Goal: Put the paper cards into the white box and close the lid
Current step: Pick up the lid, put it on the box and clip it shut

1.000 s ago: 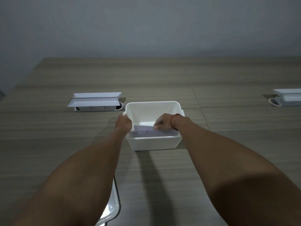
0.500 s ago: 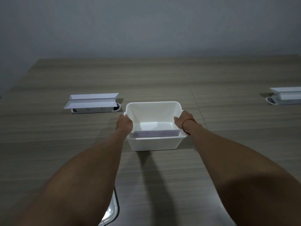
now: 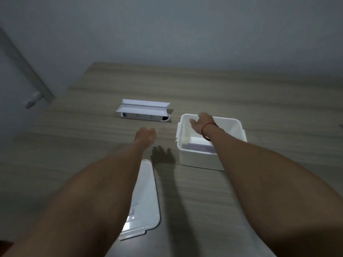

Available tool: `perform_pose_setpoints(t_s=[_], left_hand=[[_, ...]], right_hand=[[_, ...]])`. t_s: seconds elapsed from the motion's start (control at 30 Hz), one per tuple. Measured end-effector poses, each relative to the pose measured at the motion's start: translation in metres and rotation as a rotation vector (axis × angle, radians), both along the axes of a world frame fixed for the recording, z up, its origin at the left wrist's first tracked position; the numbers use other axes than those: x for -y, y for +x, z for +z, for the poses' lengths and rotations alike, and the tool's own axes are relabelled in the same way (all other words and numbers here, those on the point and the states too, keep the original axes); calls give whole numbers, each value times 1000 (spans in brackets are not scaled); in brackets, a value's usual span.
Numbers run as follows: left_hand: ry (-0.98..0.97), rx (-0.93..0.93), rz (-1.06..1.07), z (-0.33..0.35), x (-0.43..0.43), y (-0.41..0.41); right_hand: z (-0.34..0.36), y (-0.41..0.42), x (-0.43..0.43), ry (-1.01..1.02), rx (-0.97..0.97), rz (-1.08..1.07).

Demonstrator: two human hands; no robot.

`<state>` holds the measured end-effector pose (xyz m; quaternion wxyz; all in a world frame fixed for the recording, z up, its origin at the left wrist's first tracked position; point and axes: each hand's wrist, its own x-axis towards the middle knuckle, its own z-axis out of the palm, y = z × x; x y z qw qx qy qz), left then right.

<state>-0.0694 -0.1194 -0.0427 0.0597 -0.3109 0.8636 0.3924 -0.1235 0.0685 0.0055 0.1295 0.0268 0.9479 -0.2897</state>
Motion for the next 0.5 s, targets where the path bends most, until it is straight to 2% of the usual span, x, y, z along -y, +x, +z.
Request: perform_pose_setpoints(t_s=[0.13,0.27,0.5], left_hand=[[-80,33,105,-3,58,41],[-69,110,182,-24,99,89],[0,249,289,-85,110,156]], right_hand=[[-8,32,70,-123,-33,145],[-35,68,118,-166,54,224],[-114,130,131,115,289,208]])
